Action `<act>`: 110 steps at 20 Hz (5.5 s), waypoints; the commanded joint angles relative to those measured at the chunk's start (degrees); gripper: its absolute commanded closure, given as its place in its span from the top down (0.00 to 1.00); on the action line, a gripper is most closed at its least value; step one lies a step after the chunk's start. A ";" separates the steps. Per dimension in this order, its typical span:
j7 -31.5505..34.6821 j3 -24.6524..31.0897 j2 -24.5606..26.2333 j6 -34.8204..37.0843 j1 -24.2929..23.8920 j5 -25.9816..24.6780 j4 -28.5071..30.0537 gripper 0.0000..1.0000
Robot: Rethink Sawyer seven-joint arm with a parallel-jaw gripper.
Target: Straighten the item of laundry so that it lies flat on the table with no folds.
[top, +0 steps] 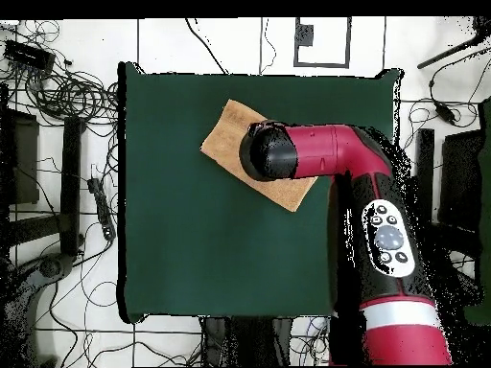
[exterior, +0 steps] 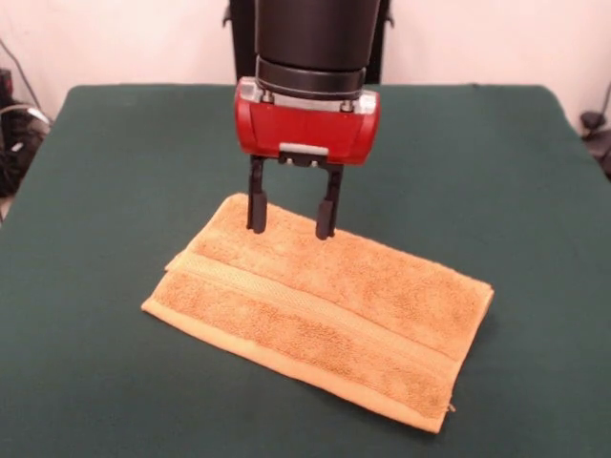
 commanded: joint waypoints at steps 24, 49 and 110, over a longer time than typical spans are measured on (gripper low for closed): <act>-42.17 19.79 5.77 18.70 -5.29 -4.97 1.51 1.00; -63.21 22.04 7.41 31.18 -5.49 -8.06 -5.20 1.00; -77.75 21.71 21.39 36.48 -3.62 -8.45 -28.58 1.00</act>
